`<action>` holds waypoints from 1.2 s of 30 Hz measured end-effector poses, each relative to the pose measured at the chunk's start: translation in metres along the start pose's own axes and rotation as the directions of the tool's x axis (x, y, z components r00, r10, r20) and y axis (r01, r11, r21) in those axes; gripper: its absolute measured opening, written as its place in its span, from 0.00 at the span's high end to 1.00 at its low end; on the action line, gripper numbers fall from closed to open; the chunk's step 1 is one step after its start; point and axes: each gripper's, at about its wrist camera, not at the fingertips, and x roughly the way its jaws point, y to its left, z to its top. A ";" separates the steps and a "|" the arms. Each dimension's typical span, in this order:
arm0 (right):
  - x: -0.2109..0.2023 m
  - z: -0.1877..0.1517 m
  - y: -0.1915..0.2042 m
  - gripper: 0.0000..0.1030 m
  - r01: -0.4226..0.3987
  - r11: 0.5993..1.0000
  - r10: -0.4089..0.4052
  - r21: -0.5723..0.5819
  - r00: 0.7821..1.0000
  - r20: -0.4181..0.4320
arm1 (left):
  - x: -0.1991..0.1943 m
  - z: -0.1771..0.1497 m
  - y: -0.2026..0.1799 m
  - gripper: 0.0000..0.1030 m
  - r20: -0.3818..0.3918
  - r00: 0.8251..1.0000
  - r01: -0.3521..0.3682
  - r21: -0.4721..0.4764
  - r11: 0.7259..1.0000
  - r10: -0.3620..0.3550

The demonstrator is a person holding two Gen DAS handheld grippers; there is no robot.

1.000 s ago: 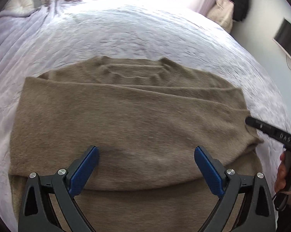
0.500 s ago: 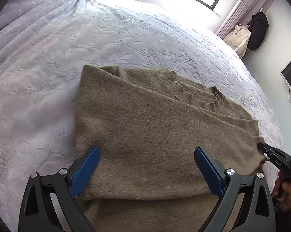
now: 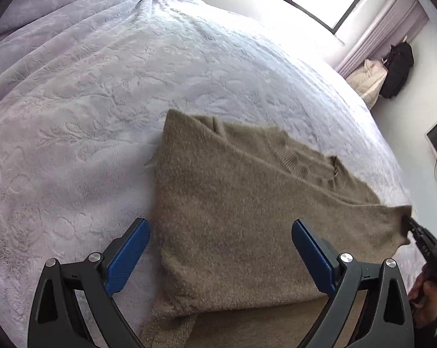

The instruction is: Fold small clothes

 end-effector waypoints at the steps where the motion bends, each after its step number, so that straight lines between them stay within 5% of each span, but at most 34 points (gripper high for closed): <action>1: 0.007 0.002 -0.003 0.96 0.003 1.000 -0.003 0.016 1.000 -0.006 | 0.001 0.001 -0.003 0.04 -0.004 1.000 0.010 0.006 1.000 -0.010; 8: 0.063 -0.014 -0.012 0.94 0.002 0.998 0.006 0.058 0.990 -0.137 | 0.010 0.001 -0.014 0.04 -0.018 0.998 -0.064 0.051 0.997 0.065; 11: 0.047 -0.017 -0.020 0.89 -0.017 0.992 0.032 0.126 0.992 -0.120 | -0.010 -0.004 -0.014 0.04 -0.001 1.000 0.004 0.030 1.000 -0.003; 16: 0.007 -0.023 -0.030 0.75 -0.079 0.966 0.092 0.245 0.995 -0.040 | -0.024 -0.045 -0.047 0.04 -0.070 0.989 0.140 0.170 0.975 -0.130; 19: -0.006 -0.027 -0.013 0.74 -0.117 0.966 0.130 0.232 0.991 -0.042 | -0.010 -0.060 -0.060 0.04 -0.072 0.997 0.055 0.241 0.969 -0.038; 24: -0.028 -0.043 0.021 0.74 -0.152 0.973 0.167 0.177 0.983 -0.076 | 0.009 -0.049 -0.028 0.04 -0.062 0.989 -0.125 0.145 0.982 0.135; 26: -0.038 -0.054 0.033 0.69 -0.195 0.967 0.212 0.165 0.972 -0.098 | -0.001 -0.047 -0.028 0.04 -0.056 0.991 -0.111 0.123 0.986 0.119; 30: -0.045 -0.068 0.074 0.39 -0.240 0.970 0.243 0.034 0.956 -0.163 | -0.024 -0.062 -0.051 0.04 -0.035 0.995 -0.085 0.189 0.978 0.094; 36: -0.048 -0.105 0.115 0.40 -0.257 0.966 0.248 0.002 0.929 -0.275 | -0.041 -0.132 -0.072 0.04 -0.106 0.985 -0.092 0.364 0.927 0.139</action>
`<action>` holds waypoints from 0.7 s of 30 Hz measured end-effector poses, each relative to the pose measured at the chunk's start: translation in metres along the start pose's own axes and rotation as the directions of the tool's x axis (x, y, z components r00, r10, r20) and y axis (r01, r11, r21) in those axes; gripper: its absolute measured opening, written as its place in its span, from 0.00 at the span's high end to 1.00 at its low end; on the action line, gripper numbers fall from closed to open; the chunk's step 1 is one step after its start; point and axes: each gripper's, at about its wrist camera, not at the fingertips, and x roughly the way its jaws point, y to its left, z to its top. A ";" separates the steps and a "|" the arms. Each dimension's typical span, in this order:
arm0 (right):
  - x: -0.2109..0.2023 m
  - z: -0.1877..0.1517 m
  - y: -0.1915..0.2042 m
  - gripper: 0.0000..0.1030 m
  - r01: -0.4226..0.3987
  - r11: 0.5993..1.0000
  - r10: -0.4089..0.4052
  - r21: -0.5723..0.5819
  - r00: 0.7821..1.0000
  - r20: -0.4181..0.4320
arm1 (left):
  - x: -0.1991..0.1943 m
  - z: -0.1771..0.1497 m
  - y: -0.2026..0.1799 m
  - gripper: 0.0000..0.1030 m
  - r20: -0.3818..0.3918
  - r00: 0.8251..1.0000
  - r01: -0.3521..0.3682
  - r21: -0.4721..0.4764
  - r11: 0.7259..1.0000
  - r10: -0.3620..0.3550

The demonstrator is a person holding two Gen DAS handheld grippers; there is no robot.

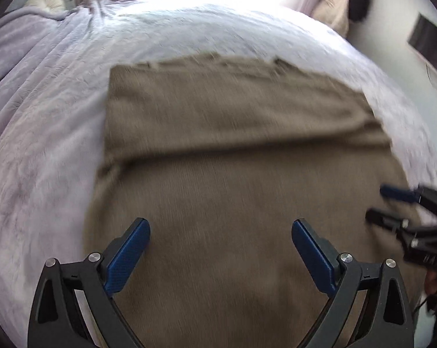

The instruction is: Fold small clothes

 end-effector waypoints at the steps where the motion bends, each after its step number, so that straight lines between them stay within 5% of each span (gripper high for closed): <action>1: -0.006 -0.011 0.007 0.40 0.008 1.000 -0.007 -0.023 1.000 0.005 | -0.001 -0.016 -0.004 0.04 -0.013 1.000 -0.014 0.032 0.999 0.014; 5: -0.026 -0.064 0.027 0.37 0.055 0.983 -0.051 -0.176 0.998 0.027 | -0.020 -0.072 -0.011 0.01 0.028 0.994 -0.111 0.169 0.979 0.107; 7: -0.040 -0.097 0.026 0.37 0.129 0.959 -0.117 -0.253 0.991 0.062 | -0.033 -0.091 0.001 0.01 0.028 0.991 -0.130 0.150 0.980 0.127; 11: -0.068 -0.126 0.005 0.37 0.139 0.973 -0.131 -0.185 0.990 0.054 | -0.051 -0.106 0.015 0.01 0.017 0.988 -0.156 0.098 0.983 0.155; 13: -0.082 -0.128 0.013 0.37 0.157 0.970 -0.141 -0.187 0.986 0.094 | -0.066 -0.105 0.006 0.01 0.049 0.992 -0.119 0.070 0.990 0.116; 17: -0.097 -0.132 0.063 0.35 0.033 0.962 0.014 -0.272 0.985 0.171 | -0.083 -0.110 -0.040 0.01 0.106 0.994 -0.003 0.126 0.992 -0.011; 21: -0.058 -0.141 0.094 0.35 -0.029 0.925 0.055 -0.378 0.997 0.056 | -0.050 -0.126 -0.056 0.01 0.045 0.998 -0.056 0.189 0.980 0.048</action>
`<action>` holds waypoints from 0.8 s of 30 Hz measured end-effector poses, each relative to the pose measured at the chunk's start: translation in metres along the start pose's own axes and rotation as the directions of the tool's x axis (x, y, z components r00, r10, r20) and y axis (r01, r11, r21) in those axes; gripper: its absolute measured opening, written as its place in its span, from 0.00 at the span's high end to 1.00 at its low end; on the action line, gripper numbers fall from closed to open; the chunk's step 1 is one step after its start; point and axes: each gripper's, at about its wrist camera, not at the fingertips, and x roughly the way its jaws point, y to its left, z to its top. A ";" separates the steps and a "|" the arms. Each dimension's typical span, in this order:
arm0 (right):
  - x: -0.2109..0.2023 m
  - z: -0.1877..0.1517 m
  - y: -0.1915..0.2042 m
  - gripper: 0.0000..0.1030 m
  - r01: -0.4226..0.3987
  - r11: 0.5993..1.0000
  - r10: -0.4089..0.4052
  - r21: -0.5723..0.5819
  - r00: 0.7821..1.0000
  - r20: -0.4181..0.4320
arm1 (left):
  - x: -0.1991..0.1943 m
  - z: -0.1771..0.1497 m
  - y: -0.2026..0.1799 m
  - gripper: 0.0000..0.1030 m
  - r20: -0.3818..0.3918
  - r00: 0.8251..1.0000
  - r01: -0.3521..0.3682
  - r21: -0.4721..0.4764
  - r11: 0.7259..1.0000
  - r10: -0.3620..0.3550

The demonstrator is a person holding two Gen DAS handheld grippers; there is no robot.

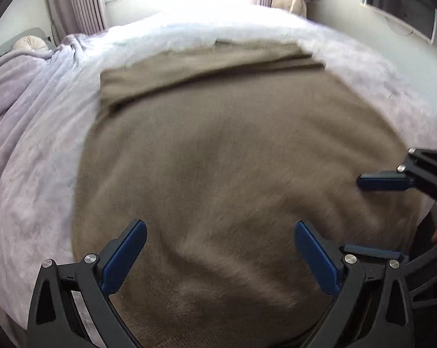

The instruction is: Fold small clothes

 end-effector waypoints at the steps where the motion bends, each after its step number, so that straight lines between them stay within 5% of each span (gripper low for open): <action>1: 0.006 -0.005 0.001 0.35 0.018 1.000 -0.018 -0.021 1.000 -0.014 | 0.008 -0.009 0.004 0.00 -0.026 1.000 -0.002 -0.003 1.000 0.002; 9: -0.018 -0.066 -0.015 0.33 0.070 0.990 -0.071 -0.123 0.997 -0.006 | -0.008 -0.063 0.022 0.00 -0.028 0.999 -0.022 0.046 0.999 0.024; 15: -0.033 -0.110 -0.004 0.33 0.183 0.959 -0.197 -0.215 0.979 -0.044 | -0.028 -0.096 0.020 0.00 -0.079 0.987 -0.128 0.135 0.982 0.140; 17: -0.042 -0.112 0.000 0.33 0.208 0.946 -0.228 -0.248 0.972 -0.055 | -0.047 -0.102 0.022 0.00 -0.052 0.994 -0.093 0.126 0.988 0.100; 20: -0.063 -0.098 0.003 0.33 0.159 0.958 -0.164 -0.240 0.986 -0.001 | -0.077 -0.081 0.019 0.00 0.068 0.997 -0.045 0.114 0.992 0.037; 24: -0.060 -0.056 -0.006 0.32 0.105 0.973 -0.090 -0.204 0.993 0.082 | -0.058 -0.028 -0.002 0.00 0.102 0.994 -0.041 0.101 0.994 0.031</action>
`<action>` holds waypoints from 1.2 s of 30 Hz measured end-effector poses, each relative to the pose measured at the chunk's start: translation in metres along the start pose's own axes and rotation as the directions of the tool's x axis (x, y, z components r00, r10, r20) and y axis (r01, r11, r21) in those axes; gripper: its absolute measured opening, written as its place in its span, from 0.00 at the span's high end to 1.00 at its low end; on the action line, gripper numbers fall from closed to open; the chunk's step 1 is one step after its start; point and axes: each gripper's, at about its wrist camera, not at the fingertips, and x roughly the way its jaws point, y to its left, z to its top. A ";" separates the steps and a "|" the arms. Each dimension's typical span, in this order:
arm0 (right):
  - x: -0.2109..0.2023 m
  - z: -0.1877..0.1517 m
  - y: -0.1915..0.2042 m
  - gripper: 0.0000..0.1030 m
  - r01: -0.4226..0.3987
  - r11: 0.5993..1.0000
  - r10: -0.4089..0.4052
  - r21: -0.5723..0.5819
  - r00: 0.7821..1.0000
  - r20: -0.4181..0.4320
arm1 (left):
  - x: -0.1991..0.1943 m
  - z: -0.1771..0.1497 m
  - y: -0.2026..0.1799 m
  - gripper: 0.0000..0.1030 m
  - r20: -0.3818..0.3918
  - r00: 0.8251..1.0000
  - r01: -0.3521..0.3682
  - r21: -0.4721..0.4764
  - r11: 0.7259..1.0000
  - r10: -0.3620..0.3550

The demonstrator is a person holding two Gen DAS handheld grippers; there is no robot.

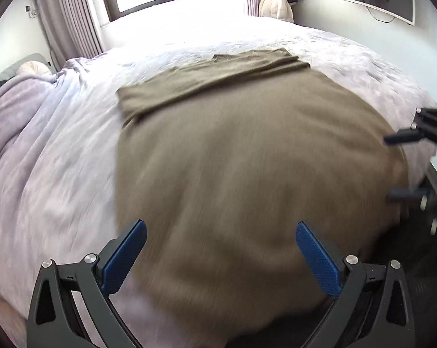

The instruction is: Fold small clothes

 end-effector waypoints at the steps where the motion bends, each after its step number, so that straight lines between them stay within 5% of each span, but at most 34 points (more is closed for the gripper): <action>1: 0.008 0.009 -0.005 0.32 -0.003 1.000 0.002 0.013 1.000 0.006 | 0.009 0.009 -0.005 0.00 -0.002 1.000 -0.008 -0.003 1.000 0.008; 9: 0.065 0.033 -0.057 0.33 -0.100 0.972 0.107 0.214 0.994 -0.019 | 0.066 0.014 0.006 0.00 -0.085 0.995 0.041 -0.121 0.992 -0.051; 28: -0.016 -0.069 -0.054 0.31 0.010 0.953 0.017 0.303 0.996 -0.086 | 0.020 -0.060 0.040 0.00 -0.167 0.985 0.021 -0.144 0.989 -0.045; 36: -0.007 -0.102 -0.054 0.31 -0.139 0.846 0.181 0.515 0.983 -0.032 | 0.031 -0.081 0.052 0.00 -0.169 0.977 0.075 -0.307 0.949 -0.132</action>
